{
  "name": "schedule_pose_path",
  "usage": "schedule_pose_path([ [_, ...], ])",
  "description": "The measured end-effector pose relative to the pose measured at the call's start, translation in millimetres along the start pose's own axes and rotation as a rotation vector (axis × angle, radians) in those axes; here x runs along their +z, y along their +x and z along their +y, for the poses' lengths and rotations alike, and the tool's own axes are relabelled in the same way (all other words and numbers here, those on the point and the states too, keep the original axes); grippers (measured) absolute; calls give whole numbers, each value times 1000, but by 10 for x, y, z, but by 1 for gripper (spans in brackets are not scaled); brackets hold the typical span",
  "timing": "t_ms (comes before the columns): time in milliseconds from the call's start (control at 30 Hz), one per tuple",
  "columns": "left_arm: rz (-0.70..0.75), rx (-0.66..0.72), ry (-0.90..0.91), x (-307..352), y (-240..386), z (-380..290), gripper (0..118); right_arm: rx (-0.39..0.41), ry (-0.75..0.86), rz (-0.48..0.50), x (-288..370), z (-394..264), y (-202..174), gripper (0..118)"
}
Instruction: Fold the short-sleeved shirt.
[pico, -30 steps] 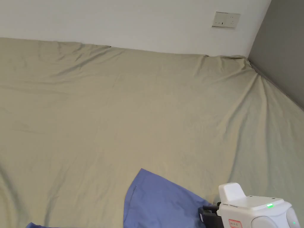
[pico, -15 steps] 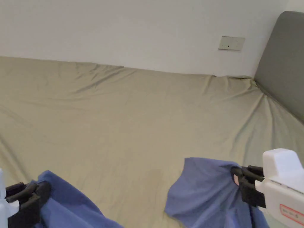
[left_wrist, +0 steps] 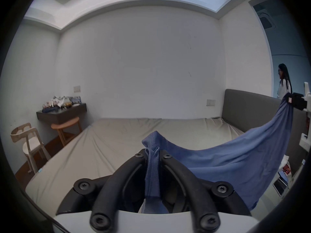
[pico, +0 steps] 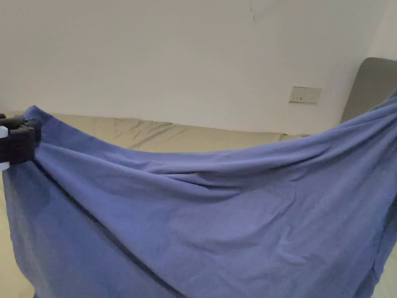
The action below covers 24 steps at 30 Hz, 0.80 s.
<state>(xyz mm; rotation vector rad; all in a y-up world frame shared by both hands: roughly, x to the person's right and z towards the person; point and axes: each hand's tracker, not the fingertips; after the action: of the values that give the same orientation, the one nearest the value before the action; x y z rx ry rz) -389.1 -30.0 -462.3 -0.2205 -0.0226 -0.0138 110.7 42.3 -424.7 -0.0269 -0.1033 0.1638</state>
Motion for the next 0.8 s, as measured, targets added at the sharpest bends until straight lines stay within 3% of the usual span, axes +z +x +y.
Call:
schedule_pose_path([
  [267,18,23,52,-224,-55,748,12,-13,66,-70,-401,743,100,5],
  [433,60,-13,31,-663,59,1005,12,-57,49,-86,-826,1012,98,5],
  [667,77,-13,0,-1392,208,1279,12,-18,36,-162,-1500,1168,-18,5],
  [800,106,19,10,-1845,284,1411,12,-35,37,-192,-1914,1212,-74,5],
])
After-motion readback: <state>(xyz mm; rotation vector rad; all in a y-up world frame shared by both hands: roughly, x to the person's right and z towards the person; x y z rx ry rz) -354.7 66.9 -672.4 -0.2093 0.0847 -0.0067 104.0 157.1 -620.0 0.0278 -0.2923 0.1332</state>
